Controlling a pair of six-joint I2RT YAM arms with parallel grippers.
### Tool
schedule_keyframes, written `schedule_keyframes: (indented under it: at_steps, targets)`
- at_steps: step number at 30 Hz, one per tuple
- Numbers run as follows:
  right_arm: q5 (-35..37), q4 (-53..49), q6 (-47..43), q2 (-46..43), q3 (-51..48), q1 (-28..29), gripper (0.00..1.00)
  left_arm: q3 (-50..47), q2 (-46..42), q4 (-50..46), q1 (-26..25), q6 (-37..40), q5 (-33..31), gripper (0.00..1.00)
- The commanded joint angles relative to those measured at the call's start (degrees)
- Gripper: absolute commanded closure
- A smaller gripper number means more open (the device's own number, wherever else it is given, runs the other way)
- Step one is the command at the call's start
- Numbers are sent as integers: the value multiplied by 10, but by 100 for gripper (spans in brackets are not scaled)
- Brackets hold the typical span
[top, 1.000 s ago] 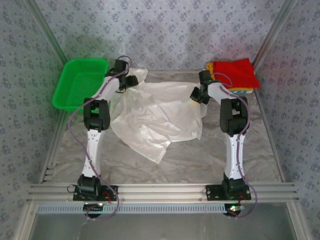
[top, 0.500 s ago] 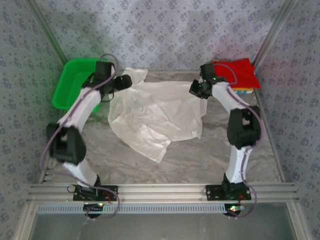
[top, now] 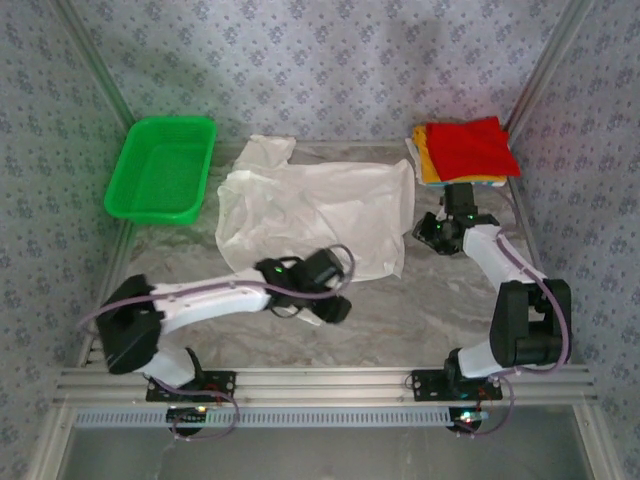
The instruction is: Fold and stack the t-shirts
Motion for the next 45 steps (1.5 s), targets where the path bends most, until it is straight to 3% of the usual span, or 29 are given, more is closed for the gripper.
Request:
schedule_keyframes:
  at_steps: [1, 8, 14, 16, 20, 23, 25, 27, 30, 38, 45]
  targets:
    - [-22, 26, -10, 5, 4, 0, 73, 26, 30, -68, -24, -15, -77, 23]
    - [-33, 20, -20, -4, 3, -10, 73, -15, 26, -99, -29, -44, -146, 24]
    - [-35, 27, -20, -2, -1, -17, 73, -49, 36, -60, -28, -45, -125, 25]
    - [-35, 26, -20, -3, -2, -16, 73, -62, 37, -47, -28, -45, -125, 29]
    - [-38, 14, -24, -4, -3, -16, 73, -69, 36, -60, -26, -53, -153, 52]
    - [-44, -20, -31, -19, -12, -13, 70, -74, 15, -94, -19, -74, -192, 85]
    - [-42, -45, -39, -39, -21, -11, 64, -88, -13, -110, -7, -93, -210, 100]
    - [-40, -68, -41, -50, -31, -7, 52, -105, -49, -125, 11, -111, -223, 100]
    - [-100, -91, -56, -36, -37, -2, 49, -130, -115, -141, 28, -128, -245, 100]
    - [-164, -45, -32, -11, -67, 57, 49, -209, -291, -174, 97, -167, -261, 100]
    - [-111, -26, -22, 36, -55, 84, 57, -265, -463, -182, 146, -221, -289, 100]
